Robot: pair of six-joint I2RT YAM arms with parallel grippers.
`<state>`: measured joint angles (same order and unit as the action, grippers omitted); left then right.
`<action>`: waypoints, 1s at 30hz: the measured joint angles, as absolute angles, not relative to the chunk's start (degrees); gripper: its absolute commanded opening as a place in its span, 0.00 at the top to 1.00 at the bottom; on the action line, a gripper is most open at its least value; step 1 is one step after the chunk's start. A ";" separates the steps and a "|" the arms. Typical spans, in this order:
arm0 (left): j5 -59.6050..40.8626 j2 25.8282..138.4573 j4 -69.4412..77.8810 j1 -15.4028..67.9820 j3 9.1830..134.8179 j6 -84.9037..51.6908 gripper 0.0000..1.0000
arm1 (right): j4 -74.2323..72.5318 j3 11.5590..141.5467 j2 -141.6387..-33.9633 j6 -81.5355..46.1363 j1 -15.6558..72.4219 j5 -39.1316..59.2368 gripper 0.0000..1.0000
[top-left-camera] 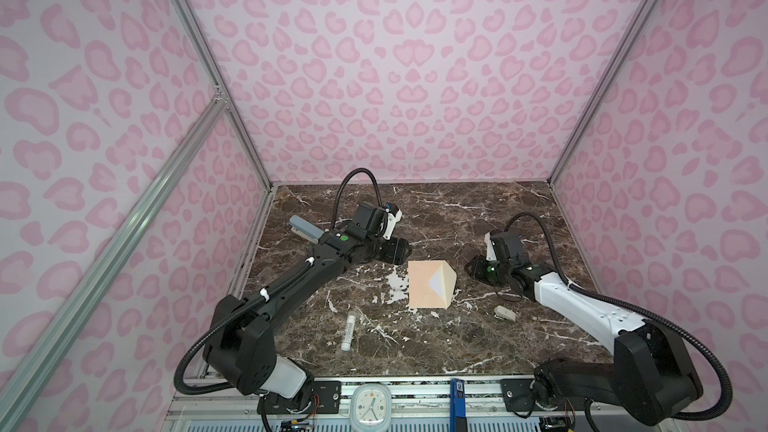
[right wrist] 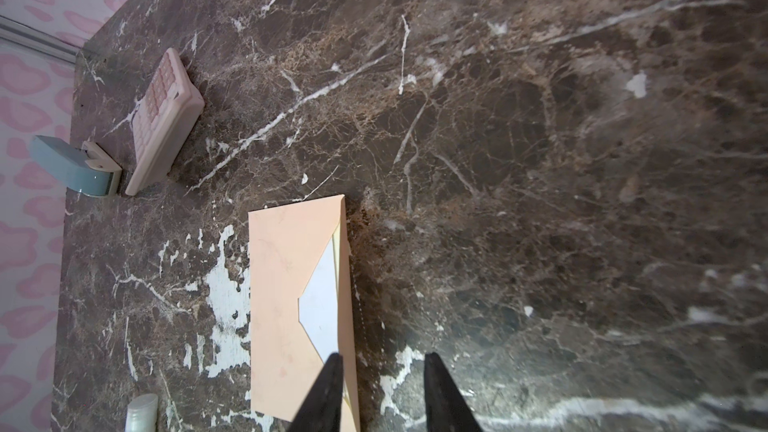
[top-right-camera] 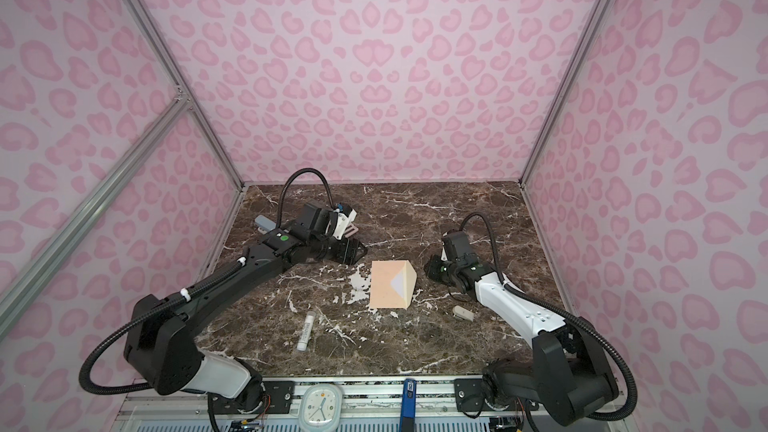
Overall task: Place the letter into the envelope and seal it
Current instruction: 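Release the envelope and lift both grippers away from it, then lower the left gripper to the white glue stick and grasp it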
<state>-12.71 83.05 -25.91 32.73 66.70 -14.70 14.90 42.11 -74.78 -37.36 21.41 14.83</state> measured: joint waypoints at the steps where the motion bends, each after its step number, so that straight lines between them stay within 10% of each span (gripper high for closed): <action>1: -11.27 81.30 -25.98 32.64 65.45 -15.05 0.22 | 14.55 42.13 -74.94 -37.34 21.76 14.83 0.64; 7: -4.01 71.48 -26.94 32.49 58.28 -17.17 0.01 | 13.08 42.15 -76.66 -37.39 22.87 14.98 0.64; 16: 2.61 59.81 -31.83 32.32 49.84 -21.85 0.00 | 10.83 42.15 -77.01 -37.36 26.13 14.96 0.64; 30: 3.77 58.33 -42.98 32.60 41.04 -34.65 0.23 | 10.35 43.51 -75.96 -36.45 34.74 11.57 0.63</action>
<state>3.77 58.33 -42.98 32.60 41.04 -34.65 10.35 43.51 -75.96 -36.45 34.74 11.57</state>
